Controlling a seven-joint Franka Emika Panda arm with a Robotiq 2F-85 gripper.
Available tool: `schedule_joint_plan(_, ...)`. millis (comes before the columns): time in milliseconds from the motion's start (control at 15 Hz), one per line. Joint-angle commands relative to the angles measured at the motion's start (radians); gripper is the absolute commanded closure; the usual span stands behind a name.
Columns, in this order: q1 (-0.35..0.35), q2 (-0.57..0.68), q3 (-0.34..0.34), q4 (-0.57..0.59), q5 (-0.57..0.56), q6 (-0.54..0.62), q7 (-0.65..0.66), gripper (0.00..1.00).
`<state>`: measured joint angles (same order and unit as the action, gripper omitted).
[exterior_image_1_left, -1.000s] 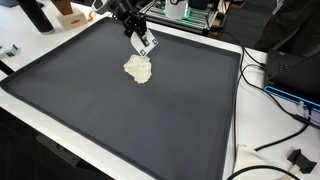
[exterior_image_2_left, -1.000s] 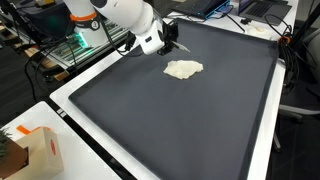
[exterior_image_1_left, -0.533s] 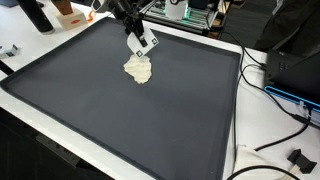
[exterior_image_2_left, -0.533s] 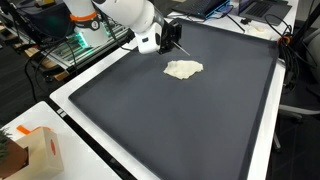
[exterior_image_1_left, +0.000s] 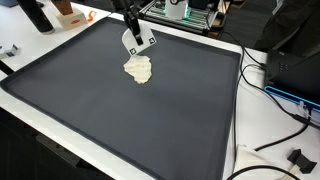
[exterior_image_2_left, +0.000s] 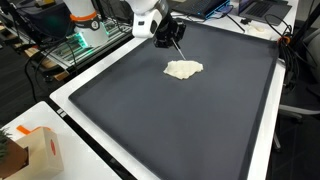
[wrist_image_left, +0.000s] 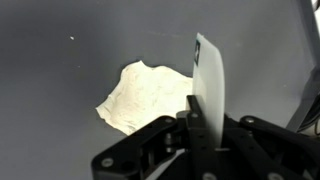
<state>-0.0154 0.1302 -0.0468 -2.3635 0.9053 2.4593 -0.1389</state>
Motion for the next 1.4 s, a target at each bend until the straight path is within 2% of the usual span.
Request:
schedule_joint_plan(0, 0.032, -0.077, 0.006, -0.087, -0.189, 0.072, 0.274, 0.99)
schedule_joint_plan(267, 0.043, -0.134, 0.013, -0.128, -0.466, 0.072, 0.585, 0.99)
schedule_joint_plan(467, 0.048, -0.195, 0.033, -0.124, -0.697, 0.018, 0.814, 0.99)
schedule_joint_plan(667, 0.044, -0.247, 0.073, -0.105, -0.857, -0.062, 0.954, 0.99)
schedule_joint_plan(800, 0.043, -0.28, 0.102, -0.092, -0.91, -0.127, 0.997, 0.99)
schedule_joint_plan(1067, 0.046, -0.326, 0.144, -0.064, -0.946, -0.222, 1.005, 0.99)
schedule_joint_plan(1267, 0.048, -0.346, 0.162, -0.05, -0.939, -0.266, 0.979, 0.99)
schedule_joint_plan(1333, 0.058, -0.358, 0.156, -0.053, -0.897, -0.274, 0.916, 0.99)
